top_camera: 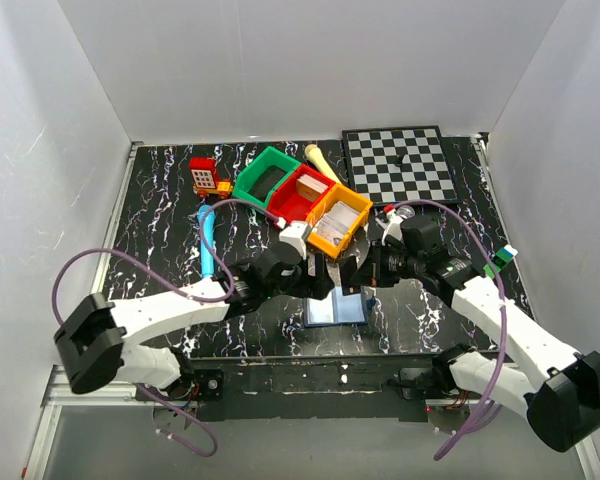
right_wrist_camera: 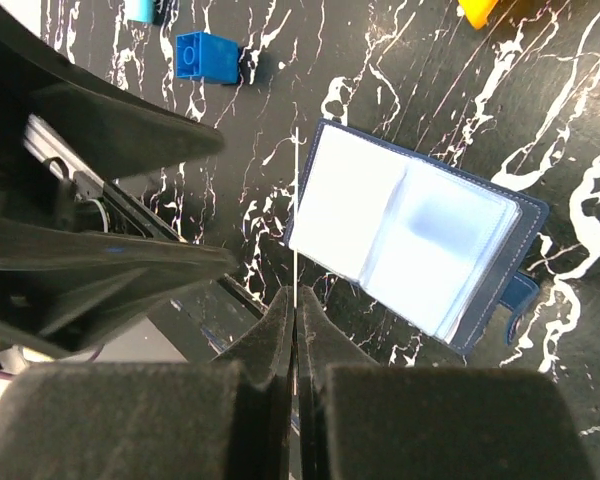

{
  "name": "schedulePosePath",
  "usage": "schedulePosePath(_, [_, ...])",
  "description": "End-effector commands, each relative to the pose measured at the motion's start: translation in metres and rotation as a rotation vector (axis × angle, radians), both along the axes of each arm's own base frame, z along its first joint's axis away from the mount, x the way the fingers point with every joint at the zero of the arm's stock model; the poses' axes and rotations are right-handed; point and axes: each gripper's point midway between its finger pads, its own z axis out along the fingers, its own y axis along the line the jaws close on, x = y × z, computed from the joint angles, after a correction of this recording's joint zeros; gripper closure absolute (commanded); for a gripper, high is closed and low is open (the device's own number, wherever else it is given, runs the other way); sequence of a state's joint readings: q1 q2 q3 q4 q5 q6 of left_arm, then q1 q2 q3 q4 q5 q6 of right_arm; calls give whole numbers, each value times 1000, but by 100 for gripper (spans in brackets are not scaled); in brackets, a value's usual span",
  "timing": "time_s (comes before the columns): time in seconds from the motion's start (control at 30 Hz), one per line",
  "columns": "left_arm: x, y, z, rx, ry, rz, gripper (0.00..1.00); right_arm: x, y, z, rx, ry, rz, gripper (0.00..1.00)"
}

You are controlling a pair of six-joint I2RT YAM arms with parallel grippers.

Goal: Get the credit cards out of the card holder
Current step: Remove the credit card from the card holder.

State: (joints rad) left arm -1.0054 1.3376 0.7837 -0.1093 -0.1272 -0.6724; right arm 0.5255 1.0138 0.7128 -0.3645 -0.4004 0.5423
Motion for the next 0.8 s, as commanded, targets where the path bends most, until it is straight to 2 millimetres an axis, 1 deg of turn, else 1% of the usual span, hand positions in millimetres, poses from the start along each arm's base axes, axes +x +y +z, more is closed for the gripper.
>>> schedulePosePath(0.0, [15,31,59,-27,-133,113,20,-1,-7,39,-13,-117,38,99])
schedulePosePath(0.03, [16,36,70,-52,-165,111,19,-6,-5,45,-8,-125,73,99])
schedulePosePath(0.07, [13,40,86,-104,-210,70,19,-10,-2,54,2,-136,108,99])
schedulePosePath(0.1, [6,38,99,-163,-246,-4,19,-15,1,60,12,-142,148,99])
schedulePosePath(0.13, [-2,37,109,-208,-289,-76,20,-23,6,65,30,-146,206,99])
schedulePosePath(0.17, [-6,39,118,-237,-338,-115,21,-31,10,69,36,-140,262,99])
schedulePosePath(0.2, [-17,40,128,-274,-363,-172,20,-42,14,71,37,-128,325,99])
schedulePosePath(0.27, [-32,47,145,-325,-403,-241,18,-64,20,71,3,-113,445,99])
schedulePosePath(0.3, [-41,50,154,-358,-419,-282,17,-79,22,71,-22,-107,517,99])
schedulePosePath(0.37, [-56,57,173,-415,-468,-338,15,-100,30,72,-55,-139,629,99])
schedulePosePath(0.4, [-63,60,181,-435,-497,-363,15,-108,34,75,-51,-153,670,99])
schedulePosePath(0.47, [-76,63,194,-475,-534,-416,11,-119,44,82,-25,-169,720,99])
schedulePosePath(0.53, [-90,60,195,-491,-525,-501,10,-125,54,91,23,-185,756,99])
schedulePosePath(0.6, [-101,53,188,-491,-472,-580,10,-130,63,98,60,-196,786,99])
schedulePosePath(0.7, [-114,43,175,-505,-386,-689,16,-135,70,103,74,-196,826,99])
schedulePosePath(0.73, [-118,40,175,-523,-377,-713,17,-137,71,104,72,-196,838,99])
schedulePosePath(0.77, [-121,39,171,-527,-358,-735,18,-136,73,105,70,-196,842,99])
